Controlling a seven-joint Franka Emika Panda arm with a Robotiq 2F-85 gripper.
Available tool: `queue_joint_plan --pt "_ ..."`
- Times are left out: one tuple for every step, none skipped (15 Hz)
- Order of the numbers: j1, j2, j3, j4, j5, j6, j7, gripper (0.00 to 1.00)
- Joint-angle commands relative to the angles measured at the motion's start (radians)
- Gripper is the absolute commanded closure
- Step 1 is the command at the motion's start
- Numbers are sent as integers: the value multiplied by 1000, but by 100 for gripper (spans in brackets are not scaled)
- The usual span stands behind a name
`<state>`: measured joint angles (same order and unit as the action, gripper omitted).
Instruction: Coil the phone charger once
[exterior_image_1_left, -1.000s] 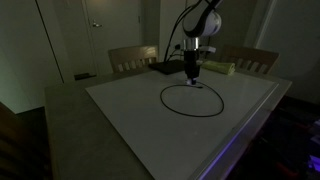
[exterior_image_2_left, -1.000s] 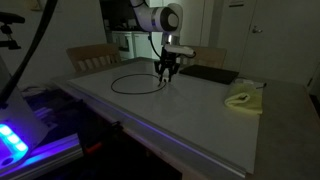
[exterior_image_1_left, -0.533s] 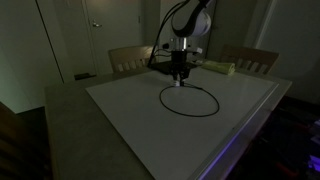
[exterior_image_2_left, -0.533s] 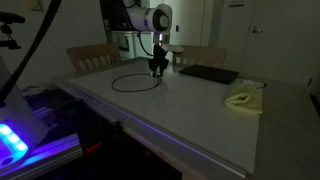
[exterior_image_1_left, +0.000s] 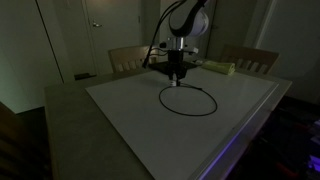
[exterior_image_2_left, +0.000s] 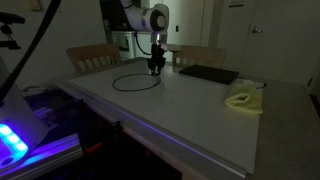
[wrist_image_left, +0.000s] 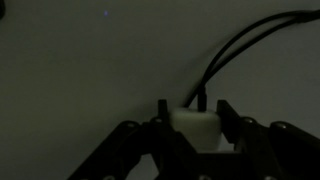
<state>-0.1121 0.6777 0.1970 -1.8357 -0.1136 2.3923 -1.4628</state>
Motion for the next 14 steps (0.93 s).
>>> queue_joint_plan --pt "16 -9 12 -9 -18 -45 -115 74" --pt "14 -7 26 -12 -11 -43 -166 74" --pt "16 -6 35 -14 -6 -44 -213 74" --pt "16 -4 47 -13 1 -46 -261 74" --pt "17 -2 57 -14 5 -51 -307 74" --pt "21 -2 65 -14 6 -58 -351 74" --pt "29 0 67 -13 -2 -67 -391 74" --pt "40 0 63 -14 -15 -78 -426 74" --pt "50 -2 57 -15 -27 -87 -463 74" --pt "55 -4 52 -20 -38 -84 -504 74" --pt "58 -7 50 -24 -49 -83 -547 74" --pt "58 -7 49 -26 -56 -81 -588 74" --pt "61 -7 47 -26 -56 -78 -613 74" --pt "67 -5 39 -27 -56 -74 -622 74"
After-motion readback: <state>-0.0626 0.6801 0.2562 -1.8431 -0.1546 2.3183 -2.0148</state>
